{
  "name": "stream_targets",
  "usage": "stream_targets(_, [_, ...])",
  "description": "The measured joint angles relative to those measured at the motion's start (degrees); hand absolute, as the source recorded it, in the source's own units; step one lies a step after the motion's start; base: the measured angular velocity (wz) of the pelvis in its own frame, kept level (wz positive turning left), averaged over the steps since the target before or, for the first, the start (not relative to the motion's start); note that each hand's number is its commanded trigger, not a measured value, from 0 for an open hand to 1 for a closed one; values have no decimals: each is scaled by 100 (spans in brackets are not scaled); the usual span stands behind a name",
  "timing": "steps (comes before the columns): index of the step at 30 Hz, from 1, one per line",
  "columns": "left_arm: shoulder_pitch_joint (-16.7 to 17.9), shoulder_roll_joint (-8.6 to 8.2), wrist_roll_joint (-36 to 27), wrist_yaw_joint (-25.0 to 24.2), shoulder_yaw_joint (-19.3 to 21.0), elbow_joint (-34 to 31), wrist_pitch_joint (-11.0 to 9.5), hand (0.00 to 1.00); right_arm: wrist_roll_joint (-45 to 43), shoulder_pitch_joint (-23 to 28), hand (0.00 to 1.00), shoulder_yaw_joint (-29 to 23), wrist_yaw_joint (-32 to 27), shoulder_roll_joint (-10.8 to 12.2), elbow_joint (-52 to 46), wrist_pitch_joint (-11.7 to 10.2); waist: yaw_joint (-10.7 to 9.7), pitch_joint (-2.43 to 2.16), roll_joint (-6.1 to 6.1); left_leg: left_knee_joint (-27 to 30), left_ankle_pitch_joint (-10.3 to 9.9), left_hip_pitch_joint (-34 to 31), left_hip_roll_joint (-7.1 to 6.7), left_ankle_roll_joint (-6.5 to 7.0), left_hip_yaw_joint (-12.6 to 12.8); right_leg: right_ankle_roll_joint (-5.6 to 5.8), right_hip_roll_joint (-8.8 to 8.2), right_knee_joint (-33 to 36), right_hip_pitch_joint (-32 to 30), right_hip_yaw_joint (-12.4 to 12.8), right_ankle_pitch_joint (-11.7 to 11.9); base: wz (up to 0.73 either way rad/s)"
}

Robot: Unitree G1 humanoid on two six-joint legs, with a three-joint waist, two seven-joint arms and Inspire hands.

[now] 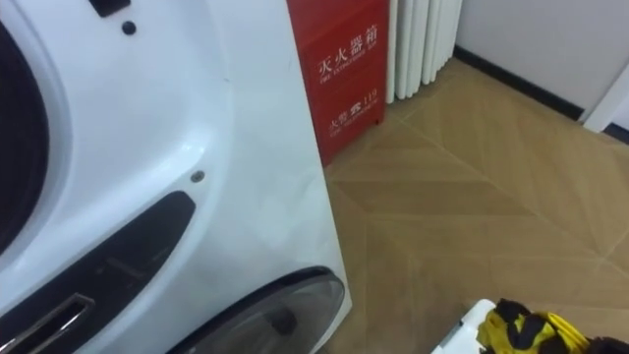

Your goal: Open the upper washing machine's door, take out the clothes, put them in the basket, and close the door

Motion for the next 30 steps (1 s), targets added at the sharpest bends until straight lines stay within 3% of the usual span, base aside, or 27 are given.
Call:
stream_targets(17, [-59,-2,-208,-3,-203,0,44,0,8,21,0,1,111,0,157,-121,-19,-19,22,34,30,-17,1,11,-56,-30,-62,-5,-18,-124,-26,1])
stream_targets(30, [-99,12,-217,3,-228,-29,37,0,-2,-26,0,5,197,-3,144,-121,-68,-34,5,-34,73,40,-79,29,-105,-16,-136,76,10,-136,-49,2])
